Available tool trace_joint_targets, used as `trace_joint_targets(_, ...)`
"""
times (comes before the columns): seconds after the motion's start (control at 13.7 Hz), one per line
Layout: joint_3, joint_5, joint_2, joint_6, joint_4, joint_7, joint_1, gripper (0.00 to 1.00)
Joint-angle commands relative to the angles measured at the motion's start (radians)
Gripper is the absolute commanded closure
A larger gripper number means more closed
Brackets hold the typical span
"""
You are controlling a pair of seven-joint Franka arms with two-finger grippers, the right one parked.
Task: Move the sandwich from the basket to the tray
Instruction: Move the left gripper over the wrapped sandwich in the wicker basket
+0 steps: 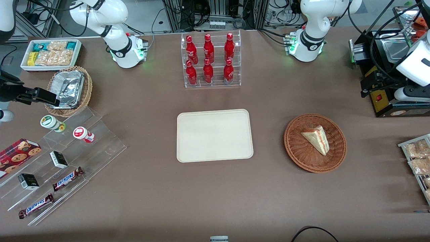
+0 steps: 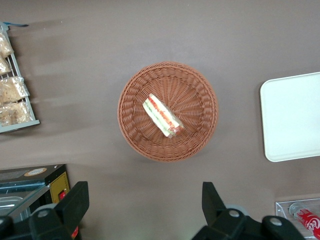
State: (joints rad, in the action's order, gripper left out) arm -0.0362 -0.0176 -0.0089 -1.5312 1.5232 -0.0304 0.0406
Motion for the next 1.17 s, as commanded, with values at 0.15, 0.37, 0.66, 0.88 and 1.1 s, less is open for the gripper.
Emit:
trace_joint_targets(0.15, -0.005, 0.01, 0.027, 0.007, -0.005, 0.006, -0.007, 0.0)
trace_joint_targets(0.37, -0.007, 0.002, 0.023, -0.122, 0.139, 0.065, 0.001, 0.0)
trace_joint_targets(0.66, -0.022, 0.002, 0.012, -0.344, 0.348, 0.22, 0.005, 0.0)
trace_joint_targets(0.88, -0.022, 0.001, 0.0, -0.516, 0.498, 0.404, 0.005, 0.0)
trace_joint_targets(1.1, -0.022, 0.001, -0.016, -0.715, 0.665, 0.542, 0.007, 0.0)
